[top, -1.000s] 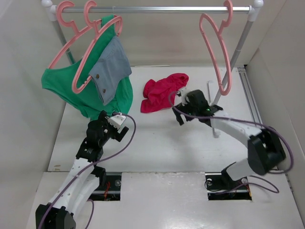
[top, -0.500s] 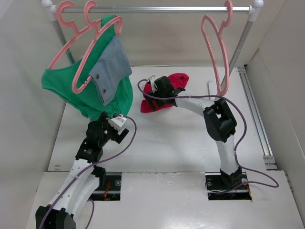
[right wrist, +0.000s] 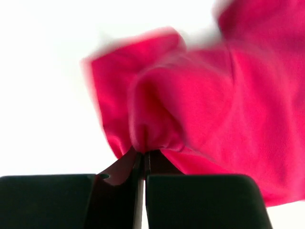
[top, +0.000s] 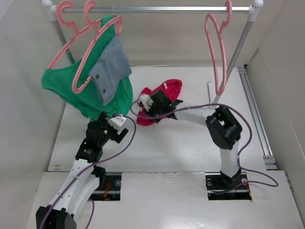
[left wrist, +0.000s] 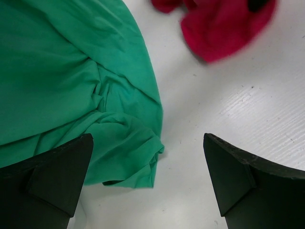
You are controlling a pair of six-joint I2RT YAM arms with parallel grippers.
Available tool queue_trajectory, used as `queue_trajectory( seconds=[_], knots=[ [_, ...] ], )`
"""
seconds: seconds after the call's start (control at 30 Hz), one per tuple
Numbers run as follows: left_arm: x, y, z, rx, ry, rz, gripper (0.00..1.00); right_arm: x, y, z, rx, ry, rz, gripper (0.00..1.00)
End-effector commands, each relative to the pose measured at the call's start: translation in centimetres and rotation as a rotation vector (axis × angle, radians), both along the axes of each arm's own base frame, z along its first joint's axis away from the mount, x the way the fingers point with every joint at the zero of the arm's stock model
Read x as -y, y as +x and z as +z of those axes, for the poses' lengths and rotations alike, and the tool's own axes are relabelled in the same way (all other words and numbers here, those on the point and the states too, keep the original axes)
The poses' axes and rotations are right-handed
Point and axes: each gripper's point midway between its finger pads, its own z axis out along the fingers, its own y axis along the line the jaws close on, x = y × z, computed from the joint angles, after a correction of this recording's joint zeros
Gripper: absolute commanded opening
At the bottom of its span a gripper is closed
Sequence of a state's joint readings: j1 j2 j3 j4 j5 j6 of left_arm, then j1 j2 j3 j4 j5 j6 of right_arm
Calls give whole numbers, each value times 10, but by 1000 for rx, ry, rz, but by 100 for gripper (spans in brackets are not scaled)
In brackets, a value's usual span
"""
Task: Place the t-shirt on the hanger
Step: Move the tshirt to the center of the board
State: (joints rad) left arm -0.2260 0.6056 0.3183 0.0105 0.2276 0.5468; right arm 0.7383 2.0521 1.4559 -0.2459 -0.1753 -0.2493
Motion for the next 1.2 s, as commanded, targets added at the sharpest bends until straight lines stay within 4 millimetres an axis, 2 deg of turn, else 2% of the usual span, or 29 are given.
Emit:
queue_trajectory(
  seconds=[0.0,0.03,0.07,0.1,0.13,0.17,0.27,0.33,0.4,0.47,0.5,0.57,0.77,0.8,0.93,0.97,1.03,1.07,1.1,1.17],
  knots=[
    [0,5,10,55,-9,-2,100,-50,-91,68,139,115,427,0],
    [0,5,10,55,-9,-2,100,-48,-110,69,130,111,454,0],
    [2,5,8,44,-10,-11,100,-32,-127,71,117,101,464,2],
    [5,4,8,46,-8,-32,100,-25,-133,72,106,105,454,12],
    [6,4,6,42,4,-48,100,-15,-141,70,86,98,445,39],
    [8,4,2,31,12,-64,100,1,-151,68,74,84,428,57],
    [14,2,-5,-8,33,-120,100,24,-159,71,69,75,350,100],
    [15,4,-6,-13,73,-154,100,39,-165,82,89,109,289,100],
    [16,5,-17,-59,103,-179,100,52,-158,96,135,152,199,100],
    [18,7,-21,-66,140,-211,99,58,-149,100,122,186,114,100],
    [20,4,-31,-97,164,-234,99,61,-141,102,118,201,78,100],
    [27,0,-37,-91,228,-311,99,56,-133,102,107,216,52,99],
    [39,-10,-52,-107,312,-474,99,15,-113,104,103,245,134,83],
    [44,-15,-55,-117,300,-517,85,11,-114,103,90,251,149,81],
    [47,-19,-58,-123,315,-543,60,-13,-125,108,77,306,278,80],
    [47,-18,-56,-113,315,-542,49,-17,-128,111,82,313,289,80],
    [47,-17,-54,-109,308,-536,40,-22,-129,106,90,297,317,80],
    [48,-15,-52,-98,307,-535,30,-25,-130,104,82,303,328,79],
    [46,-17,-54,-106,307,-519,27,-28,-130,94,59,293,335,79],
    [46,-15,-53,-101,300,-513,20,-37,-134,89,22,306,372,74]
  ],
)
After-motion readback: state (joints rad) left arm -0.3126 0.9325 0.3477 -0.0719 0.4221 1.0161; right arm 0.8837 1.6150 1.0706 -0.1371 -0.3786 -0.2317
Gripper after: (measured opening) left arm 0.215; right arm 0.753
